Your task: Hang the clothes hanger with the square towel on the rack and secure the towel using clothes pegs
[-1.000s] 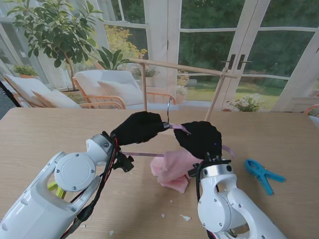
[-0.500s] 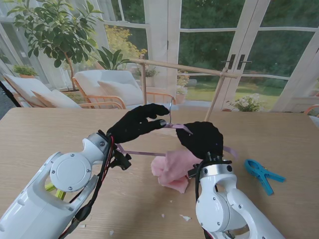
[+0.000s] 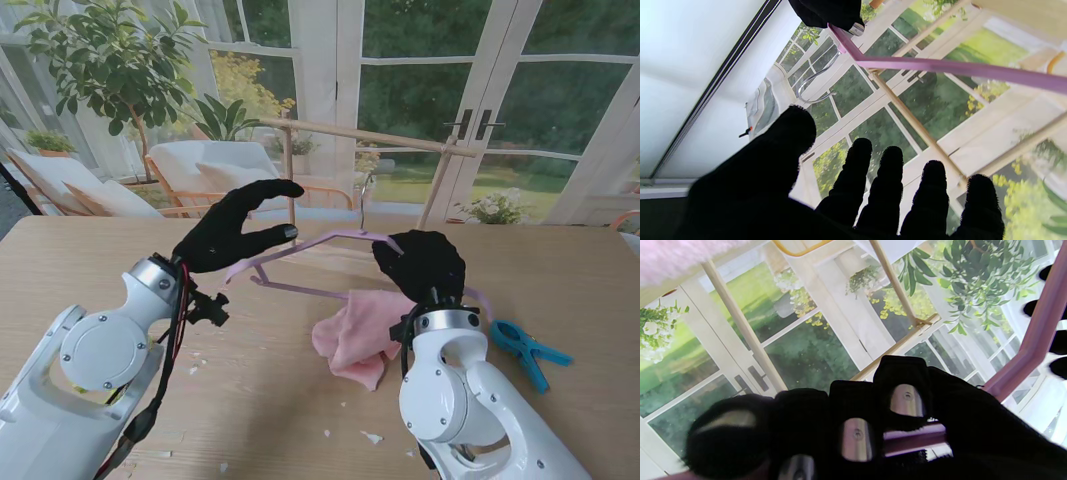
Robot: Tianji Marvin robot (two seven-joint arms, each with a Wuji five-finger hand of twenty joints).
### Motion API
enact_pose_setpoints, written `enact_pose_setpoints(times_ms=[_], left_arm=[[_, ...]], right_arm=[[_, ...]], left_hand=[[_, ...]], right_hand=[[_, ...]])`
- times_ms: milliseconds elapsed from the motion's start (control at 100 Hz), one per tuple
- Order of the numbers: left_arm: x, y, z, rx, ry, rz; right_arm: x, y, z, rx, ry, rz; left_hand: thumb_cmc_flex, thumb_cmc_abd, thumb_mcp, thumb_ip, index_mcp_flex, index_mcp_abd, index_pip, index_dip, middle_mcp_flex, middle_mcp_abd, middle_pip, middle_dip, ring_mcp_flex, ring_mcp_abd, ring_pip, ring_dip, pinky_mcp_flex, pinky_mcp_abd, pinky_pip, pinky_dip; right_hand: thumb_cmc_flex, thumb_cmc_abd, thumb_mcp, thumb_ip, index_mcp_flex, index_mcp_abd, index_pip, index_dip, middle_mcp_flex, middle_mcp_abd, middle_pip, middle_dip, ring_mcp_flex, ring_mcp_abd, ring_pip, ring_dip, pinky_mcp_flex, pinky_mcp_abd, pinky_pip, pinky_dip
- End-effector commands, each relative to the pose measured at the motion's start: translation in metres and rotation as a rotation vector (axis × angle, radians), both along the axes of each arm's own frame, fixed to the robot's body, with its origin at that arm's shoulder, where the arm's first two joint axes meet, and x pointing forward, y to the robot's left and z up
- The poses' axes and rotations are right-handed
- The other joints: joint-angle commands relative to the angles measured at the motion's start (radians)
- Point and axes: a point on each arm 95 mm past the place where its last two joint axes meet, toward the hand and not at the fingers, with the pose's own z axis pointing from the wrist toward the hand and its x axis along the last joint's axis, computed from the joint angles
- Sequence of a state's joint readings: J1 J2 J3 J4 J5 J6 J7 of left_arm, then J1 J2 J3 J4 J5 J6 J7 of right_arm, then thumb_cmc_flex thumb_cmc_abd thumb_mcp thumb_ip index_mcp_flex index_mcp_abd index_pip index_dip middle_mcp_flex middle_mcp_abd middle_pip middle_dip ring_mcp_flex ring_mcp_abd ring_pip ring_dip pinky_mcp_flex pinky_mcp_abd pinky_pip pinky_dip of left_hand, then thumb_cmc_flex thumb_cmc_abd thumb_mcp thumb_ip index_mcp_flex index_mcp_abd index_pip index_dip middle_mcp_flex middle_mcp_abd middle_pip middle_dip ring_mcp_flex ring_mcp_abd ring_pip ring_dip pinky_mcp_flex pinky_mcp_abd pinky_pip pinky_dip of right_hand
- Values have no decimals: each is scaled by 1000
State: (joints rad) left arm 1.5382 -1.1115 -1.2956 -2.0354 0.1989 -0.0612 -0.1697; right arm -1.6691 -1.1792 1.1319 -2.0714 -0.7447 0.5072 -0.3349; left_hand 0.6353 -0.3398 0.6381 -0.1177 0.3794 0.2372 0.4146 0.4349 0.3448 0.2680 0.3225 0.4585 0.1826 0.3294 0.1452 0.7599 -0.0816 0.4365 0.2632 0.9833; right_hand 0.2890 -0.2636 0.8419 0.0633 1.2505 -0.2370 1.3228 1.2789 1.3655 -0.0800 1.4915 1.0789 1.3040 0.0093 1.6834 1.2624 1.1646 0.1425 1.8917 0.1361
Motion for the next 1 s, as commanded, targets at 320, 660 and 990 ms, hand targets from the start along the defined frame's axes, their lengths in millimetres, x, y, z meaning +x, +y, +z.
enact_pose_setpoints(times_ms=[320,660,990], left_arm=[[-30,27,-5,145,-110,20],[-52,3,-38,246,-94,75],[-55,-26,-76,318,-13,120]], right_arm=[[18,-6,33,0,4,-44],[22,-5,53,29,27,-34],[19,1,66,40,26,-17]], left_hand=[[2,-41,50,22,39,-6,56,25,83,3,96,94,147,81,55,233,145,92,100,309],[-3,-24,84,23,99,15,78,33,177,32,149,137,136,150,457,191,82,154,792,-43],[39,-35,132,23,237,-106,83,18,207,29,172,142,134,161,517,142,81,159,864,-163]], right_hand=[[21,80,-14,29,77,-9,14,11,80,50,100,6,4,-26,179,63,81,-167,202,1189],[24,80,-18,30,77,-9,11,13,80,50,99,6,4,-28,178,63,81,-173,202,1187],[25,81,-21,30,76,-9,9,14,80,50,99,6,4,-31,178,62,82,-177,202,1185]])
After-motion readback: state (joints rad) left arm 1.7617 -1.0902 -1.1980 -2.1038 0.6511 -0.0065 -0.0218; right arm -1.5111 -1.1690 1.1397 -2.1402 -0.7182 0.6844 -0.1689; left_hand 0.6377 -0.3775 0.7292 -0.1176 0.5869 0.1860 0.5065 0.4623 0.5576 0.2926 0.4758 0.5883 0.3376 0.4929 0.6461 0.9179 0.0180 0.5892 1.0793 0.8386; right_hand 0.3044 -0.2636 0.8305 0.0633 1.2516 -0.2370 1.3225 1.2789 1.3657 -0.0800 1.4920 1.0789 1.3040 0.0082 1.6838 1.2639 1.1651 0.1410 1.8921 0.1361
